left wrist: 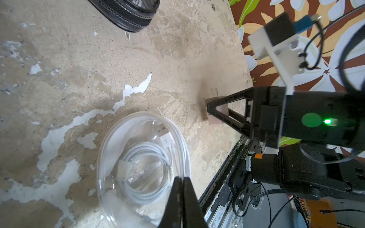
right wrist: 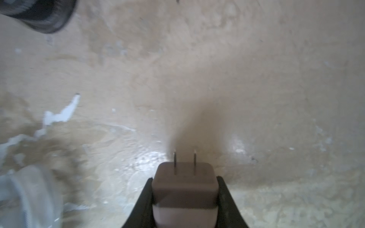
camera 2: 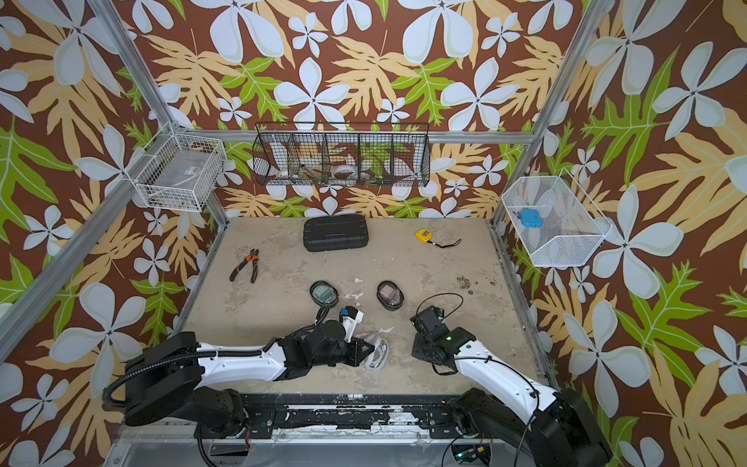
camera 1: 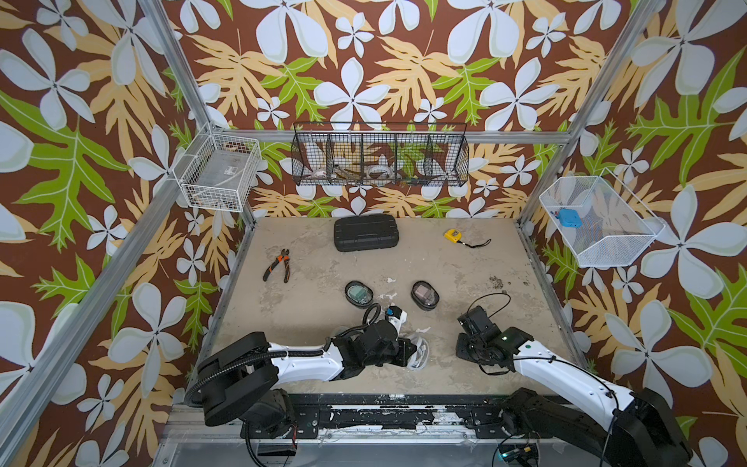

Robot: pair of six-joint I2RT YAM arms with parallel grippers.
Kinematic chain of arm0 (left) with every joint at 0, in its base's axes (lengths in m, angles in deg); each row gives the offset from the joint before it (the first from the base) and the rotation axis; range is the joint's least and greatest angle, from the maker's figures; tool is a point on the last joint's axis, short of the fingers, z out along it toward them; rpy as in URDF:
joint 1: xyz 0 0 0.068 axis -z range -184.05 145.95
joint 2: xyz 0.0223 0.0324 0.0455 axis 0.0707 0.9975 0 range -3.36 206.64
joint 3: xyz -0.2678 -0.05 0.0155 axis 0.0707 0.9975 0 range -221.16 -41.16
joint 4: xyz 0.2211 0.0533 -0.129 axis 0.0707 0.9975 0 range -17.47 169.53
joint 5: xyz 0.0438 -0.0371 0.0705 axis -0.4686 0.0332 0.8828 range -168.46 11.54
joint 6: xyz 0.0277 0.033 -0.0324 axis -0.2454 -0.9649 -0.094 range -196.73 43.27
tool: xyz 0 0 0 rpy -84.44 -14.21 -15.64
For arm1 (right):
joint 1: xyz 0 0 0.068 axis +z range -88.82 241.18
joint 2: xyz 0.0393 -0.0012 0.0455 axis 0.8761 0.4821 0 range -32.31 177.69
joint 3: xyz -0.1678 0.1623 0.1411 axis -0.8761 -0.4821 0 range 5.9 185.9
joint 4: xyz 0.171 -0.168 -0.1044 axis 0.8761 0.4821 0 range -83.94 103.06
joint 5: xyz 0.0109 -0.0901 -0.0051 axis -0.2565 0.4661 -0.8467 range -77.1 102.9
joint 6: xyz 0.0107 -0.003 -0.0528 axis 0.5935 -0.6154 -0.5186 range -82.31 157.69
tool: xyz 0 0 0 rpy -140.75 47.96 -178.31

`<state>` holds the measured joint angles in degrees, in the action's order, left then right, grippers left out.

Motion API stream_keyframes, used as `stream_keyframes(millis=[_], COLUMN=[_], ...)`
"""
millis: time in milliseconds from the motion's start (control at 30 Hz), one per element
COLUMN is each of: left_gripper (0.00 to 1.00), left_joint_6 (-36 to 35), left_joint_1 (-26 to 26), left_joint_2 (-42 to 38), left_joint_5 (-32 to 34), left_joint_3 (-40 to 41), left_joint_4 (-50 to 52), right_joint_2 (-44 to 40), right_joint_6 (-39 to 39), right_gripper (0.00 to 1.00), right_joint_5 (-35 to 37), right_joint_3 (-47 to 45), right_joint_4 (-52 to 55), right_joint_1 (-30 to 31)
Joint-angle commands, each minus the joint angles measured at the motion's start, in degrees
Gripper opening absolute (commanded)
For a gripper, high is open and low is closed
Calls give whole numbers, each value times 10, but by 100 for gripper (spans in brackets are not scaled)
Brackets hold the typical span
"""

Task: Pack away charging kits
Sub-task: Pick up the plug from the center of the board, then place the plug in the storage bag.

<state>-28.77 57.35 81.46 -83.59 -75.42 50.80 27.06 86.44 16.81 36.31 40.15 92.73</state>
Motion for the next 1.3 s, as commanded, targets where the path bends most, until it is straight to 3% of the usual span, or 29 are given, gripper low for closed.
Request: stream_keyframes(millis=[0, 233, 567, 800, 967, 1200, 1267], left_gripper=[0, 0, 0, 0, 0, 0, 0], left_joint_6=[14, 46, 73, 100, 116, 130, 129], left_joint_1=[0, -1, 0, -2, -9, -11, -12], left_joint_2=[11, 32, 40, 15, 10, 17, 17], left_joint_5=[-9, -23, -24, -5, -26, -38, -37], left_joint_3=[-6, -13, 3, 43, 80, 96, 94], left_joint_4=[-28, -58, -93, -155, -231, -275, -268], right_joint_2=[-10, 12, 75, 84, 97, 154, 164], right_joint_6=[-11, -6, -29, -32, -52, -61, -59], right_gripper=[24, 24, 24, 24, 26, 33, 42], right_joint_5=[-50, -122, -211, -227, -237, -262, -263], right_joint_3=[26, 57, 24, 16, 19, 40, 48], right_joint_4=[-4, -50, -161, -193, -202, -222, -225], right_joint_1=[8, 57, 63, 68, 69, 90, 102])
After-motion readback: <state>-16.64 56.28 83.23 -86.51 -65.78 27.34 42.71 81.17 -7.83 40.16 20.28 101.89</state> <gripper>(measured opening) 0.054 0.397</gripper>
